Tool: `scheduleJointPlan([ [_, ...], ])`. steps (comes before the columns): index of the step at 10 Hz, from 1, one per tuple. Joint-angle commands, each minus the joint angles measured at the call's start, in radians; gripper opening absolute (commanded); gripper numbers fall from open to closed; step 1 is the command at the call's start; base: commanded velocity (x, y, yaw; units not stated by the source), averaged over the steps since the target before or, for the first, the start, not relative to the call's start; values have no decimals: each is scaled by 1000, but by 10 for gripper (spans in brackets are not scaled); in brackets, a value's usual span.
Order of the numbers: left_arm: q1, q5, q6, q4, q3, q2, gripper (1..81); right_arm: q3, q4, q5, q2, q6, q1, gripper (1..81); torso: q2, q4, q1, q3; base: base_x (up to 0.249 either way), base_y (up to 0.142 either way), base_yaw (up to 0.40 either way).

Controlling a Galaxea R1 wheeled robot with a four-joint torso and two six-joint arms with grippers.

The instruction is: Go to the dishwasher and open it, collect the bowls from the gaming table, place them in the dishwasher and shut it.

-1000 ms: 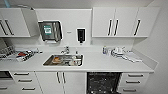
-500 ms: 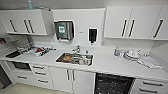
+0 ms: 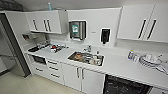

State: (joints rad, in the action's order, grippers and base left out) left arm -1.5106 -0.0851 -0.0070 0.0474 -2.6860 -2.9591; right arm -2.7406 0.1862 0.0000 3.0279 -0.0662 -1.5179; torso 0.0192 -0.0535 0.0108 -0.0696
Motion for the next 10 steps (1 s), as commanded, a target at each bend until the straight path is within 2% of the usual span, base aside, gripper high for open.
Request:
scheduleJointPlan([
  [1, 40, 53, 2, 25, -2, 1, 811, 3, 1, -64, 4, 2, 43, 811, 0, 0, 0, 0, 0, 0, 353],
  [10, 39, 41, 2, 22, -6, 3, 811, 3, -11, -63, 7, -6, 40, 811, 0, 0, 0, 0, 0, 0, 355],
])
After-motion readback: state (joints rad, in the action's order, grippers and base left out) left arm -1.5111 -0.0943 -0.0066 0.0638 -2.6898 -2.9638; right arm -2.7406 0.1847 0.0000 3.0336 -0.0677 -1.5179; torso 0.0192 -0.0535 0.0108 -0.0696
